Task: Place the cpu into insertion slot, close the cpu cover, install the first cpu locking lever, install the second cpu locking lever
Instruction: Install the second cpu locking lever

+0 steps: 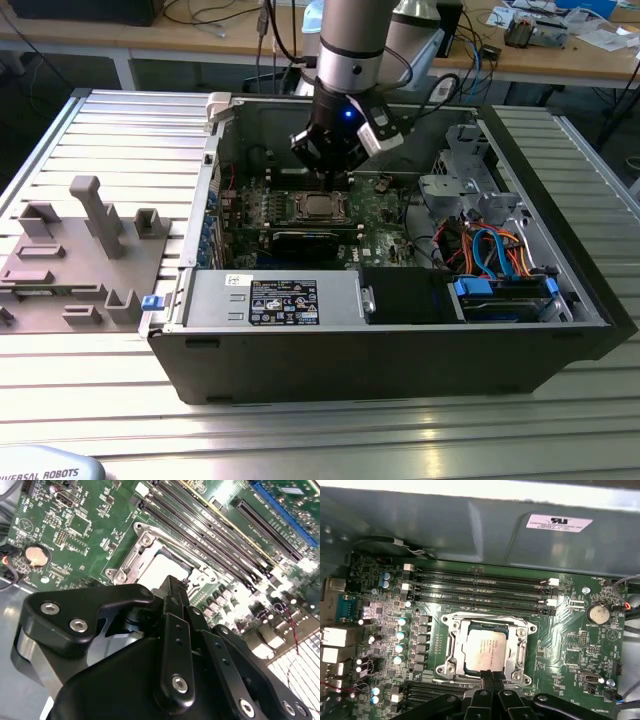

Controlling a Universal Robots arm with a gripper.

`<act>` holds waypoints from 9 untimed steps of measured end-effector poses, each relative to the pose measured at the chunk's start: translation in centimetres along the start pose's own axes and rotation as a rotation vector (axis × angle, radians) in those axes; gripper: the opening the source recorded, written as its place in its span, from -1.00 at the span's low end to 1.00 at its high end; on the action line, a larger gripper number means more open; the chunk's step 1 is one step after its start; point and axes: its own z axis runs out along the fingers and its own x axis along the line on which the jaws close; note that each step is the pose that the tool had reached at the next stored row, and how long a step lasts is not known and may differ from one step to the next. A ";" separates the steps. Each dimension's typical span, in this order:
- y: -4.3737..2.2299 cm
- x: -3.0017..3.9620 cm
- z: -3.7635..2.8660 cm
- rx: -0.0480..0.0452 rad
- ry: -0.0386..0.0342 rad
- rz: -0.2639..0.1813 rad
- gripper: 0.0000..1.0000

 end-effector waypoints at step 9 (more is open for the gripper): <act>0.02 0.08 -1.98 -0.0001 0.0000 0.000 -0.79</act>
